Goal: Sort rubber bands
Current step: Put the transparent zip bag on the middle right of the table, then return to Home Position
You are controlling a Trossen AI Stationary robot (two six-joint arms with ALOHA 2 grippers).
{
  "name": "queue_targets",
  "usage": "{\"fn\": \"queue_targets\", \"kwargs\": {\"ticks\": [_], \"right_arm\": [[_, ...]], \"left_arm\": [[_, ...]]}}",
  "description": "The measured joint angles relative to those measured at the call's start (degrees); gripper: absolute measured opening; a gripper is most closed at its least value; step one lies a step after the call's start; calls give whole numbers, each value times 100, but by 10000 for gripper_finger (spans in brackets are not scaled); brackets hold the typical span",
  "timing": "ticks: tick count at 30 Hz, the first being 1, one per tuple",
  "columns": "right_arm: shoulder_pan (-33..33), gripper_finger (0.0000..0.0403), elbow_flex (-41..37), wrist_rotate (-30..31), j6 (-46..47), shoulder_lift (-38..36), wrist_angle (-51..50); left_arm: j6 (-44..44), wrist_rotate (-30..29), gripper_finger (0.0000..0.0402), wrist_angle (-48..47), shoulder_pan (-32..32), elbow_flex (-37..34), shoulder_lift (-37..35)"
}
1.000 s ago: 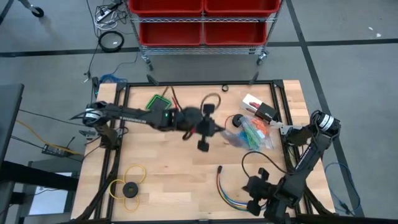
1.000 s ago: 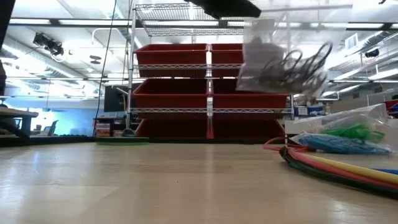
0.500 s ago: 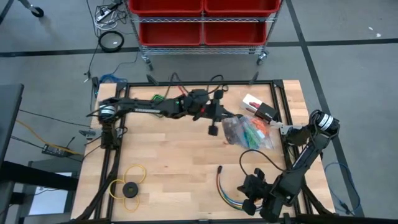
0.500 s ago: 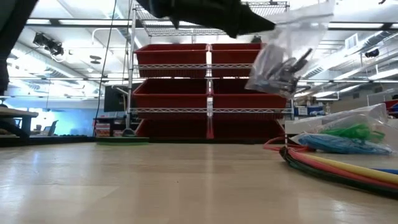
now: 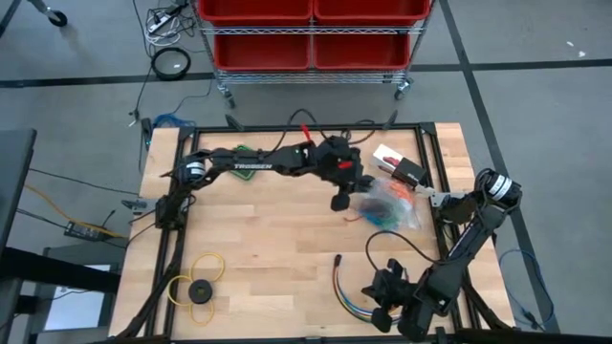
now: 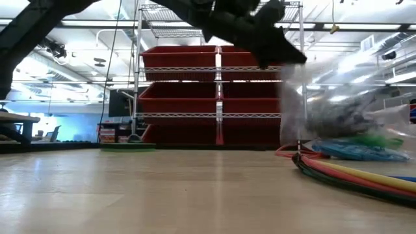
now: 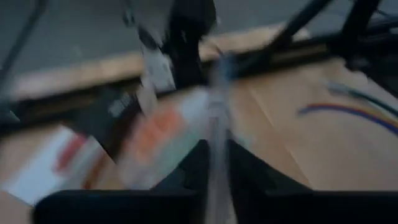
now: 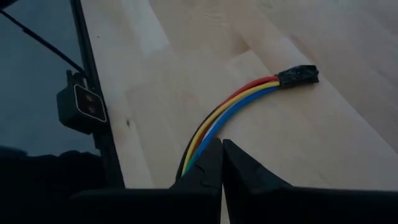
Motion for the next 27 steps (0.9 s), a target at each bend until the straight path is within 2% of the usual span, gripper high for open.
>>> {"fn": "queue_targets", "kwargs": {"ticks": [7,12,20,23,27], "right_arm": [[2,0,0,99,-134,0,111],[2,0,2,109,-289,0,236],[2,0,2,114,-423,0,282],[2,0,2,115,-499,0,287],[-5,0,2,117,-652,0,286]], "left_arm": [[-311,-26,188,-641,107,-2,103],[-314,161,247,-740,81,-2,18],[-326,296,262,-909,89,-2,-610],[-196,94,262,-1161,85,-2,-985],[-102,-171,262,-1943,89,-2,-1496]]}}
